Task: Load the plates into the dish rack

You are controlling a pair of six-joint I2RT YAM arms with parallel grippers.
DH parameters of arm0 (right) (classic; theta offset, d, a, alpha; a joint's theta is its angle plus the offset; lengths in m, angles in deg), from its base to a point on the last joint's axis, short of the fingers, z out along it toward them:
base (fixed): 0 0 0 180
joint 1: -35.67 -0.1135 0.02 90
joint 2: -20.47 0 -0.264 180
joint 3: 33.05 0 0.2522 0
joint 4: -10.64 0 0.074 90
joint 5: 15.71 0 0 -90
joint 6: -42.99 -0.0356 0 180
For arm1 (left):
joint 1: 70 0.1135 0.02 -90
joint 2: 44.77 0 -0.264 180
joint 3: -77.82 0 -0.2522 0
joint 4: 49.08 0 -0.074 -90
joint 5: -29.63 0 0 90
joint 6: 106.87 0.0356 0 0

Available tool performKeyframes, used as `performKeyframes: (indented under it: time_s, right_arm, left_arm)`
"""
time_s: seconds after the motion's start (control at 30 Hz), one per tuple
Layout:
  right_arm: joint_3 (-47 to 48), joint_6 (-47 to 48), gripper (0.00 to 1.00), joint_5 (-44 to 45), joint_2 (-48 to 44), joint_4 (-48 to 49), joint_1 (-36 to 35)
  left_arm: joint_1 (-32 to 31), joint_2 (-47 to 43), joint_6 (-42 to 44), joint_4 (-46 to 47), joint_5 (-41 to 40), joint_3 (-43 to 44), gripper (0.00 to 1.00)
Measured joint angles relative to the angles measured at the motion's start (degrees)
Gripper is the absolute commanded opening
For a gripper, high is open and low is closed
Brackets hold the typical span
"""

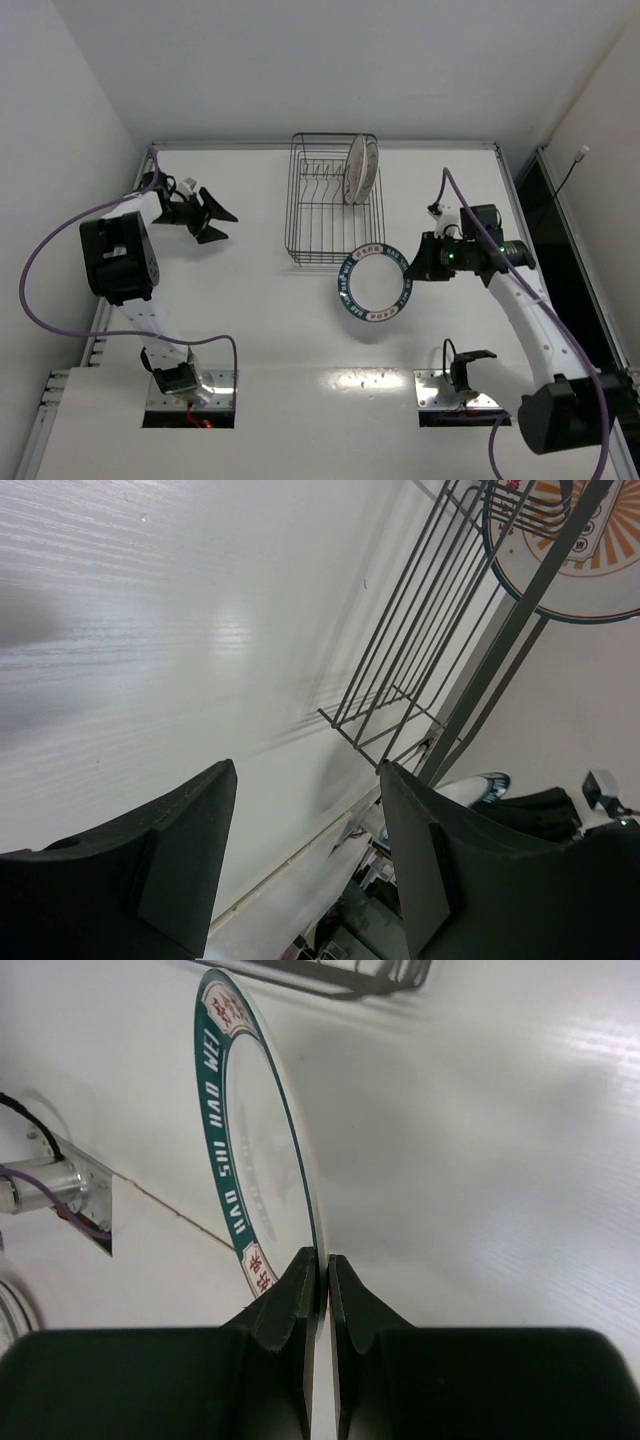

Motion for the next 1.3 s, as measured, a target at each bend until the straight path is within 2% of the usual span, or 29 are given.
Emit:
performKeyframes:
  time_s: [0.17,0.37,0.5,0.83,1.07,1.3]
  right_arm:
    - [8.4,1.3,0.00,0.3,-2.0,-4.0,0.0]
    - [31.0,-1.6,0.00,6.6,8.9,-4.6,-0.6]
    - [44.1,-5.8,0.00,17.0,18.8,-2.2,-3.0]
    - [79.4,-10.5,0.00,48.3,51.7,-4.2,-20.7]
    - [86.6,-11.4,0.00,65.1,61.6,-8.5,-27.5]
    - [88.3,-11.4,0.00,71.1,63.2,-10.6,-25.9]
  left_arm:
    - [0.0,0.0,0.0,-0.3,-0.2,0.0,0.56]
    - [0.0,0.0,0.0,-0.5,-0.2,0.0,0.56]
    - [0.0,0.0,0.0,-0.5,-0.4,-0.2,0.56]
    - [0.0,-0.4,0.1,-0.5,-0.6,-2.4,0.56]
    - [0.0,-1.0,0.3,-0.7,-0.6,-2.8,0.56]
    - [0.0,-1.0,0.5,-1.3,-0.7,-2.7,0.56]
